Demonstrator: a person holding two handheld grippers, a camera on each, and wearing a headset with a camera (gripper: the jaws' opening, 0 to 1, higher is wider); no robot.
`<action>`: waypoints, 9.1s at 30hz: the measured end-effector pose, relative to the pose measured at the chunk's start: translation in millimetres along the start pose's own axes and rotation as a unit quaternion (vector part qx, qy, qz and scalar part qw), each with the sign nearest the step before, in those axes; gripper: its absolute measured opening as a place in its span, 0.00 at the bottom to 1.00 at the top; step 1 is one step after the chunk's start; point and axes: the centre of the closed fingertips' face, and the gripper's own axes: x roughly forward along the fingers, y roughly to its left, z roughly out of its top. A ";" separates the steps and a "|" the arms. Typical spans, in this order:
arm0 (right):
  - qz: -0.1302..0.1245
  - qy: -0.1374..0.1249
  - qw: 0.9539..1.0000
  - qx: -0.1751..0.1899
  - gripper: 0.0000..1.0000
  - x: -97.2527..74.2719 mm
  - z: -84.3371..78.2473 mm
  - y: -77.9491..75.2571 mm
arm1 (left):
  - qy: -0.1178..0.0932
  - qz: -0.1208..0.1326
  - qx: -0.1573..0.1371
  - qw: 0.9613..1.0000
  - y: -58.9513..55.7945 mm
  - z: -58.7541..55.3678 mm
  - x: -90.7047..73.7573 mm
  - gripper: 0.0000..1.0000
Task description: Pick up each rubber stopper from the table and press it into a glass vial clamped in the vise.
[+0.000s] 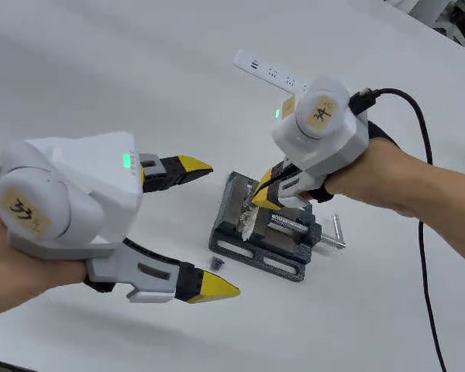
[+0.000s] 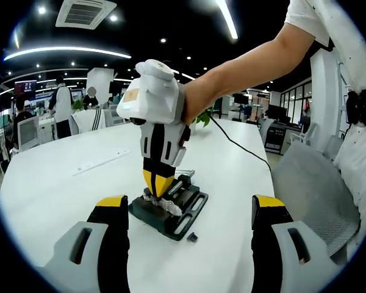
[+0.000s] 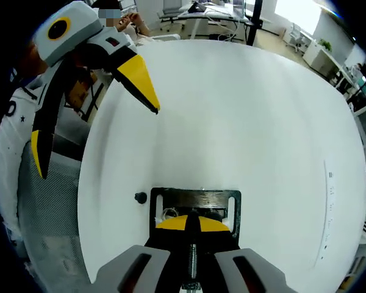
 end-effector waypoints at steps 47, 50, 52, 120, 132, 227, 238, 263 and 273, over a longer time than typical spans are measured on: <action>-0.070 -0.124 0.986 0.088 0.18 -40.3 -10.4 7.7 | 0.031 0.007 0.013 0.999 -11.2 4.0 -10.0 0.81; -0.077 -0.136 0.983 0.095 0.23 -44.4 -13.0 9.7 | 0.033 0.007 0.015 0.999 -12.0 5.1 -9.7 0.81; -0.081 -0.141 0.982 0.099 0.24 -46.9 -14.9 11.4 | 0.037 0.007 0.017 0.999 -12.1 4.8 -9.3 0.80; -0.172 -0.340 0.907 0.179 0.73 -84.3 -120.1 85.8 | 0.238 0.156 -0.225 0.932 -8.7 -86.1 36.4 0.38; -0.173 -0.345 0.905 0.180 0.71 -83.7 -129.1 93.3 | 0.287 0.168 -0.274 0.902 -12.6 -116.0 48.5 0.26; -0.084 -0.370 0.900 0.212 0.41 -98.6 -82.8 109.7 | 0.255 0.021 -0.118 0.959 -46.5 -58.6 59.3 0.03; -0.038 -0.387 0.910 0.146 0.33 -139.9 -43.8 116.8 | 0.227 -0.044 -0.060 0.971 -66.4 4.2 48.7 0.03; 0.045 -0.352 0.934 0.034 0.14 -154.1 10.4 142.9 | 0.207 -0.124 0.022 0.970 -98.6 60.0 34.9 0.03; 0.061 -0.339 0.939 0.017 0.10 -151.2 12.0 147.9 | 0.208 -0.128 0.031 0.969 -103.5 64.7 32.7 0.03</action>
